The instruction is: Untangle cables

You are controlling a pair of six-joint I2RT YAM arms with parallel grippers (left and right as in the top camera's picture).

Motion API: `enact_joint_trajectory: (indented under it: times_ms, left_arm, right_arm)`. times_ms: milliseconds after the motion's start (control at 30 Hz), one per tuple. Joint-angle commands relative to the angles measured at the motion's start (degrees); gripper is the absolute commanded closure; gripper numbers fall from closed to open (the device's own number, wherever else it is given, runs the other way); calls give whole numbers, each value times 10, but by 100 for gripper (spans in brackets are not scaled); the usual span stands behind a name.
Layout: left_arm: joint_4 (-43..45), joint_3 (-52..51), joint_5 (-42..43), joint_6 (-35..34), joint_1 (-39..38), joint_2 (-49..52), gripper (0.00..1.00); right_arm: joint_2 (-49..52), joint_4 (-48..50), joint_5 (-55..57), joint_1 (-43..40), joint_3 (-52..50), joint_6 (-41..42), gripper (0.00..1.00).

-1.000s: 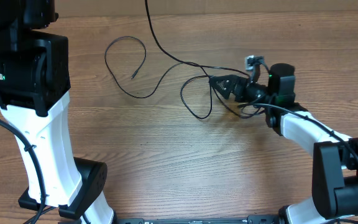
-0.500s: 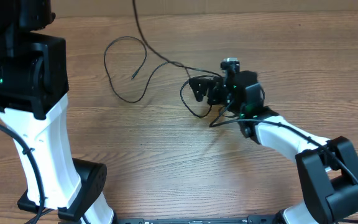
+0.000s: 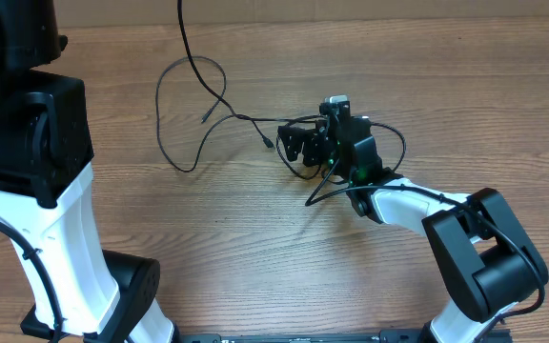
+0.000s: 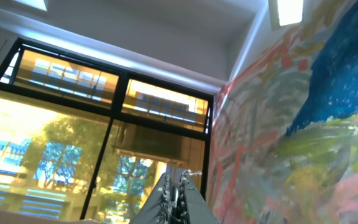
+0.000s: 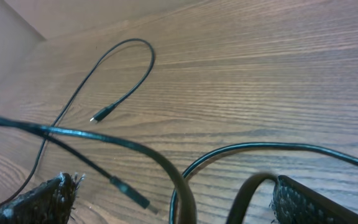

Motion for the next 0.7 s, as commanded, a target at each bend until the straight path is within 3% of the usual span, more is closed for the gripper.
enact_joint_trajectory:
  times_ms: [0,200,333,500,600,667]
  left_arm:
    - [0,6,-7,9,1,-10,96]
    - [-26,6,-7,9,1,-10,96]
    - [-30,5,-7,9,1,-10,96]
    - [-30,-2,-7,9,1,-10,96]
    - [-29,-9,-2,9,1,-10,96]
    - [-27,-12,11,9,1,-10,96]
  right_arm:
    - [3,3,6,2,1,-5,1]
    - [-3,-4,-25,-1,1,40,1]
    - [-40,29,-190,-15,2,51,1]
    - [-110,101,-364,-43,2,143,1]
    - [-127,120,-370,-48,2,186,12]
    - [-124,100,-345,-45,2,216,14]
